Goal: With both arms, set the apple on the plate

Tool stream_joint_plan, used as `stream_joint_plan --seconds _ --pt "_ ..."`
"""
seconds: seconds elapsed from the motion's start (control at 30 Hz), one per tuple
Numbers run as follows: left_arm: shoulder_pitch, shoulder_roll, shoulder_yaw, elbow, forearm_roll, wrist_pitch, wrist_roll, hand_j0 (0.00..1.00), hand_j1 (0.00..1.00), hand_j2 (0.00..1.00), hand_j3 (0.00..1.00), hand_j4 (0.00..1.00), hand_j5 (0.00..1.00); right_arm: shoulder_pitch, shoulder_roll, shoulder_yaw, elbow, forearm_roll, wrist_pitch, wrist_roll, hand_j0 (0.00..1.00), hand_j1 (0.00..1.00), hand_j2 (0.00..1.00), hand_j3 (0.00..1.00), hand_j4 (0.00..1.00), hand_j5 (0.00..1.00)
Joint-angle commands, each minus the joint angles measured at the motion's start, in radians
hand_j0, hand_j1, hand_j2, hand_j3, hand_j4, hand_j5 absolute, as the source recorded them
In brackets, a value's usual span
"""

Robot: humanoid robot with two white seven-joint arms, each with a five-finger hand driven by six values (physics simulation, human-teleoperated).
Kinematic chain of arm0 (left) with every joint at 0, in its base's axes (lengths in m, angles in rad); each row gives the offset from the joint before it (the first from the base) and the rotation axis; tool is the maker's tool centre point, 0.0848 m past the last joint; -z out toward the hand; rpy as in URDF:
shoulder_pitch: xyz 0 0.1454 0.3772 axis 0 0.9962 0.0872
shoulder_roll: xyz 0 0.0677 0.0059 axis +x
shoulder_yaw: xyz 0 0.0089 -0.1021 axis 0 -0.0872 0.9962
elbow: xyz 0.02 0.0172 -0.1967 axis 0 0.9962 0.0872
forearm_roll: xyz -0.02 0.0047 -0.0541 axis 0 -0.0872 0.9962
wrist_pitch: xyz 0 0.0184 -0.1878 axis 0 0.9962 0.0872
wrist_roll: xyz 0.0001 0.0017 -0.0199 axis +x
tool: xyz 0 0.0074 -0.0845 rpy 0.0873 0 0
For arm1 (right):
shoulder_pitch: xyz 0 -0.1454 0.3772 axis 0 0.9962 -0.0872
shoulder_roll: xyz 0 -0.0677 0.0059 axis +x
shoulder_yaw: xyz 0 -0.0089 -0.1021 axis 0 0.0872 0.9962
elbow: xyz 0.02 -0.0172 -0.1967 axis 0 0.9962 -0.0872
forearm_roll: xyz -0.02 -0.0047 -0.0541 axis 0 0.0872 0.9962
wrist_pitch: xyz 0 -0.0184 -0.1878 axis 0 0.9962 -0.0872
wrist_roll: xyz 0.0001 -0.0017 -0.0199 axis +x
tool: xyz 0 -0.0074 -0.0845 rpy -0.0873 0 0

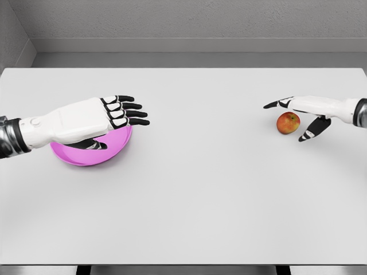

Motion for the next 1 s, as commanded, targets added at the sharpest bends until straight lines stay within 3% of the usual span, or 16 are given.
stream_joint_plan --seconds 0.0,0.97 --pt "0.000 0.001 0.001 0.000 0.006 0.001 0.000 1.00 1.00 1.00 1.00 1.00 1.00 0.000 0.004 0.000 0.018 0.000 0.001 0.000 1.00 1.00 1.00 1.00 1.00 1.00" --pt "0.000 -0.008 0.001 0.000 0.000 0.001 -0.021 1.00 1.00 1.00 1.00 1.00 1.00 -0.035 0.091 -0.002 0.153 0.088 0.007 0.000 1.00 1.00 1.00 1.00 1.00 1.00"
